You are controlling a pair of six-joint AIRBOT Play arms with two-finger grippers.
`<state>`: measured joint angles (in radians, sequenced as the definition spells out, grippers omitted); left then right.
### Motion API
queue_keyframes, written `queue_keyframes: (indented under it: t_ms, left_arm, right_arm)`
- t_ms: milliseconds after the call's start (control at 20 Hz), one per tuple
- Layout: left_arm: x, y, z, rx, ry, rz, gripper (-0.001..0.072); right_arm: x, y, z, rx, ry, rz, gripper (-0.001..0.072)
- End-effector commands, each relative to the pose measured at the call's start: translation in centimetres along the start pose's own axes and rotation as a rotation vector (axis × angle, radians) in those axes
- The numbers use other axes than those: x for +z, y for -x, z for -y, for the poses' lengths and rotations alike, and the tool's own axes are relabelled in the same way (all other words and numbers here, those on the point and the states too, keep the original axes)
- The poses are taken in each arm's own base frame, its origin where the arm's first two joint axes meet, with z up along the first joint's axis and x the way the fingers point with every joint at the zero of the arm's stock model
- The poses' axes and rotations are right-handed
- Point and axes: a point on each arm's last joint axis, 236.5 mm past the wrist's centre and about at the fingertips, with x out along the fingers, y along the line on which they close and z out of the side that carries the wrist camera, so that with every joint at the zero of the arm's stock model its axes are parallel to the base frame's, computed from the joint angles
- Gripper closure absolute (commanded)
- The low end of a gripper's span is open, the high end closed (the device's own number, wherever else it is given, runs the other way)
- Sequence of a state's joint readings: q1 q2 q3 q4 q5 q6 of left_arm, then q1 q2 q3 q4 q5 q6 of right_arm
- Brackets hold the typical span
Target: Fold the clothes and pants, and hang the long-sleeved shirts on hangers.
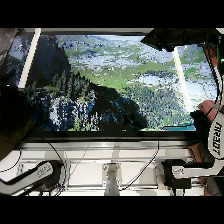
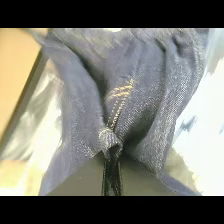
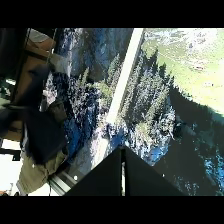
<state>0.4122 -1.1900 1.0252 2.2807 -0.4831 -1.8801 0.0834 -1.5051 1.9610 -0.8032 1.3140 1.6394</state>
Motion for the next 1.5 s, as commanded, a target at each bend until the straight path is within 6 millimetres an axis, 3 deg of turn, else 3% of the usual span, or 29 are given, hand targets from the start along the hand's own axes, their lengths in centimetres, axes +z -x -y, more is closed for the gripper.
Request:
queue_keyframes:
  t_ms: [0,150,250,350,450,550,800,950,1000,1050,1100,1200,1350,1400,1450]
  left_arm:
    - [10.6,8.9,0.0,-0.151,0.407,0.317,0.0695]
    - [18.4,20.2,1.3,-0.337,0.503,0.625,0.0696]
    - [19.9,26.0,4.7,-0.483,0.494,0.694,0.0696]
    - [20.0,29.7,9.9,-0.642,0.448,0.685,0.0696]
    - [18.6,32.0,16.0,-0.779,0.369,0.612,0.0696]
    - [15.8,34.0,23.3,-0.908,0.25,0.504,0.0696]
    - [7.5,37.8,40.1,-1.131,-0.037,0.345,0.0695]
    - [2.8,39.1,46.3,-1.202,-0.12,0.276,0.066]
    - [1.7,39.4,47.3,-1.212,-0.144,0.264,0.0484]
    - [1.1,39.6,47.9,-1.218,-0.159,0.256,0.026]
    - [0.8,39.7,47.9,-1.218,-0.166,0.251,0.0194]
    - [1.5,40.2,47.2,-1.222,-0.152,0.265,0.0194]
    - [4.4,41.2,44.4,-1.214,-0.121,0.35,0.0197]
    - [5.7,41.1,43.2,-1.191,-0.122,0.396,0.024]
    - [6.8,40.7,42.0,-1.165,-0.124,0.434,0.0378]
  right_arm:
    - [0.1,0.0,0.1,-0.005,0.003,0.002,0.0686]
    - [0.1,0.0,0.2,-0.01,0.004,0.004,0.0686]
    - [1.1,0.1,0.9,-0.036,0.011,0.045,0.0686]
    - [2.7,0.5,1.5,-0.05,0.01,0.109,0.0687]
    - [4.6,1.9,2.5,-0.076,0.008,0.187,0.0687]
    - [5.6,3.6,4.7,-0.14,0.008,0.223,0.0688]
    - [4.3,6.1,9.4,-0.252,-0.04,0.155,0.0687]
    - [4.6,7.5,11.4,-0.297,-0.06,0.17,0.0661]
    - [4.7,7.8,11.9,-0.308,-0.066,0.175,0.0599]
    - [4.7,8.1,12.2,-0.317,-0.069,0.179,0.0481]
    - [4.8,8.2,12.5,-0.326,-0.068,0.18,0.0339]
    - [5.3,8.4,13.0,-0.344,-0.062,0.2,0.0307]
    - [5.6,8.1,13.5,-0.349,-0.064,0.21,0.031]
    - [5.5,8.0,13.7,-0.355,-0.066,0.204,0.0313]
    - [5.4,8.0,14.1,-0.367,-0.065,0.198,0.0367]
